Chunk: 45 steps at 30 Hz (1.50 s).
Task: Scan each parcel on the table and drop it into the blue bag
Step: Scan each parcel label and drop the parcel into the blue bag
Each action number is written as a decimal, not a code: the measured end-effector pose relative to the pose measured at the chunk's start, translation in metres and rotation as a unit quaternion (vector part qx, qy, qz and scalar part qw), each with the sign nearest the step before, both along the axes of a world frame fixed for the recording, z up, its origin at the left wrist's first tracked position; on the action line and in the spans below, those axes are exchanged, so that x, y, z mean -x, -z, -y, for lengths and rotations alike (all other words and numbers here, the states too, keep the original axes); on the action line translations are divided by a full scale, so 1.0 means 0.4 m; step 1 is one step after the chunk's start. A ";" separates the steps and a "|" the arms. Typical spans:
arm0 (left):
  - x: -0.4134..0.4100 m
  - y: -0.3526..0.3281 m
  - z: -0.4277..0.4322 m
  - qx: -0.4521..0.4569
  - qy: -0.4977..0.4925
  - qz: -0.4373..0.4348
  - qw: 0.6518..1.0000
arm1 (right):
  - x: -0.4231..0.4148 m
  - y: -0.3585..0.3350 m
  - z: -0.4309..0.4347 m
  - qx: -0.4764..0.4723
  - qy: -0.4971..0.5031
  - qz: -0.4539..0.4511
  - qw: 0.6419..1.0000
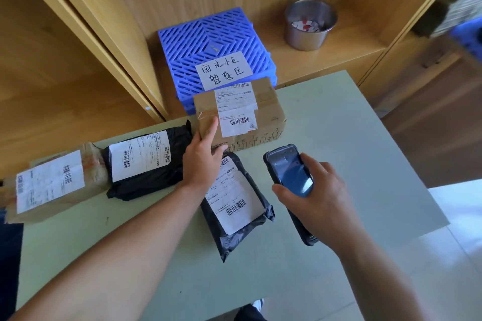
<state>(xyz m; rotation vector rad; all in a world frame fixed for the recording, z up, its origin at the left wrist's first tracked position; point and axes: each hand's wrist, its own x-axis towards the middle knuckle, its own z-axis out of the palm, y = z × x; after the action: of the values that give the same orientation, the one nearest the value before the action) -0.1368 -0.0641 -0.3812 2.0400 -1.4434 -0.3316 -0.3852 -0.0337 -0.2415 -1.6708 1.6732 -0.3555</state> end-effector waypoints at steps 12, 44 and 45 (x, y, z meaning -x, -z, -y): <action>0.005 -0.167 -0.042 0.171 0.015 0.056 0.984 | 0.001 -0.130 -0.017 0.023 -0.042 -0.088 0.995; -0.759 -0.401 -0.886 0.117 -0.170 0.027 0.978 | -0.855 -0.284 -0.509 0.110 -0.252 -0.059 0.960; -0.778 -0.405 -0.920 0.121 -0.188 0.030 0.974 | -0.882 -0.281 -0.522 0.112 -0.260 -0.052 0.958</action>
<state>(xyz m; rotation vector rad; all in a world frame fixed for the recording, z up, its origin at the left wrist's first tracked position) 0.1745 0.3040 -0.2191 2.0757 -1.0399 0.0612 -0.0325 0.1752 -0.1289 -2.2517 1.2286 -0.2047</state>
